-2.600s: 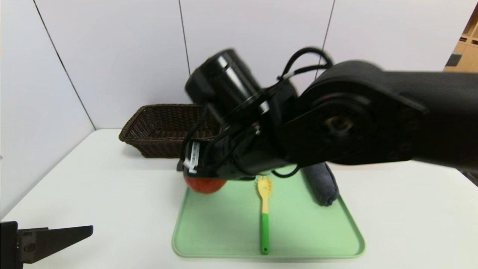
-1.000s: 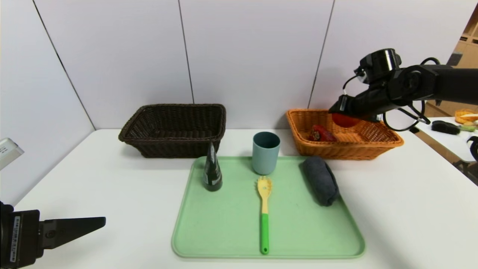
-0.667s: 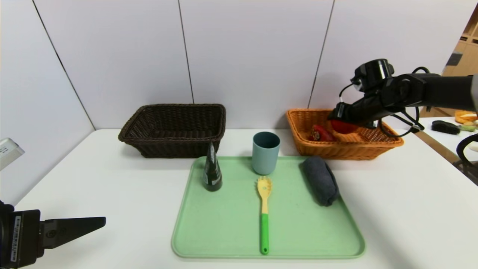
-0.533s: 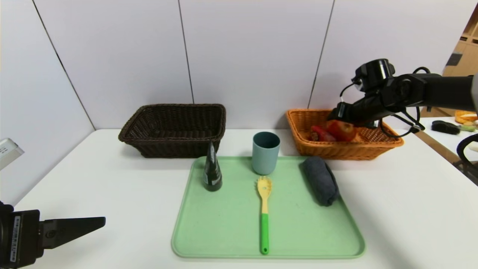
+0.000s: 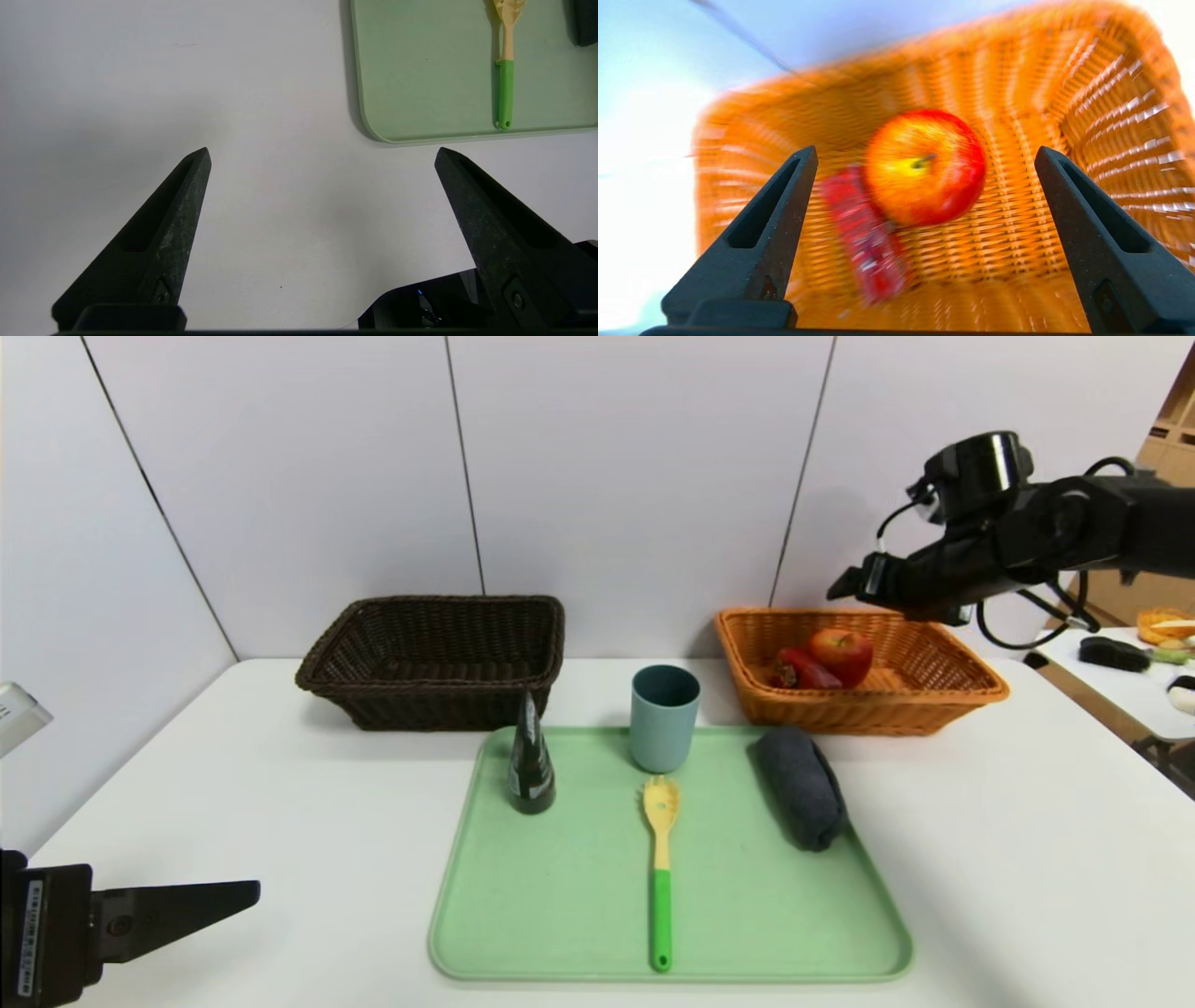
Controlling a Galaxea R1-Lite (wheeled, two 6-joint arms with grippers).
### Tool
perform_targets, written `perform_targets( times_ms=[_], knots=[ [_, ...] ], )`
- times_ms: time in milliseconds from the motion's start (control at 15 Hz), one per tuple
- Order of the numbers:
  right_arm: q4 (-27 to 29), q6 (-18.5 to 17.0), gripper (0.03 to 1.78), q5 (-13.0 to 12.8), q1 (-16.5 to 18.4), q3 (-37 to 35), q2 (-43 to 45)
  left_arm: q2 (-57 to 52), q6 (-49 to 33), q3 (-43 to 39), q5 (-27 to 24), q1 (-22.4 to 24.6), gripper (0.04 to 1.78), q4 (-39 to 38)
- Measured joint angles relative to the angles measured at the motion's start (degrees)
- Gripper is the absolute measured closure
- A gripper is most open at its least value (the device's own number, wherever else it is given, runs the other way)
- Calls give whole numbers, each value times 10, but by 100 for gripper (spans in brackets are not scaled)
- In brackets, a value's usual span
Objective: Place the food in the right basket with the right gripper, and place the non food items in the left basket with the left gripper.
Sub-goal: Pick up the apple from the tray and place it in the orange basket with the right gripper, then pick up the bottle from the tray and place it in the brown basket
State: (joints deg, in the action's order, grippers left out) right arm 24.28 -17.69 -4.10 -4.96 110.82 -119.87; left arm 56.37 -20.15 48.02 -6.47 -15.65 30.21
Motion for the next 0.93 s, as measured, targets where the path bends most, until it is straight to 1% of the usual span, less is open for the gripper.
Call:
perform_targets(
  times_ms=[67,200,267,333,467,533,600,667,733,867,933],
  knots=[
    [2,2,19,8,-7,1,21,0,1,4,0,0,13,-1],
    [2,5,17,40,-21,1,64,4,1,20,0,0,13,2],
    [3,7,16,50,-29,-3,85,9,1,31,0,-2,13,2],
    [3,12,15,55,-36,-12,107,16,-1,43,0,-8,13,2],
    [2,37,14,59,-46,-49,149,35,-7,72,1,-36,13,1],
    [1,56,13,59,-49,-76,174,47,-16,88,3,-54,13,0],
    [0,68,13,58,-54,-100,196,63,-28,105,9,-80,13,0],
    [-2,65,13,54,-61,-117,215,80,-43,123,20,-109,13,-1],
    [-5,49,12,49,-67,-128,231,100,-59,140,39,-143,13,-3],
    [-6,28,12,49,-74,-150,259,151,-97,168,93,-211,13,-20],
    [-7,26,12,50,-76,-173,274,180,-110,175,124,-239,13,-43]
  ],
)
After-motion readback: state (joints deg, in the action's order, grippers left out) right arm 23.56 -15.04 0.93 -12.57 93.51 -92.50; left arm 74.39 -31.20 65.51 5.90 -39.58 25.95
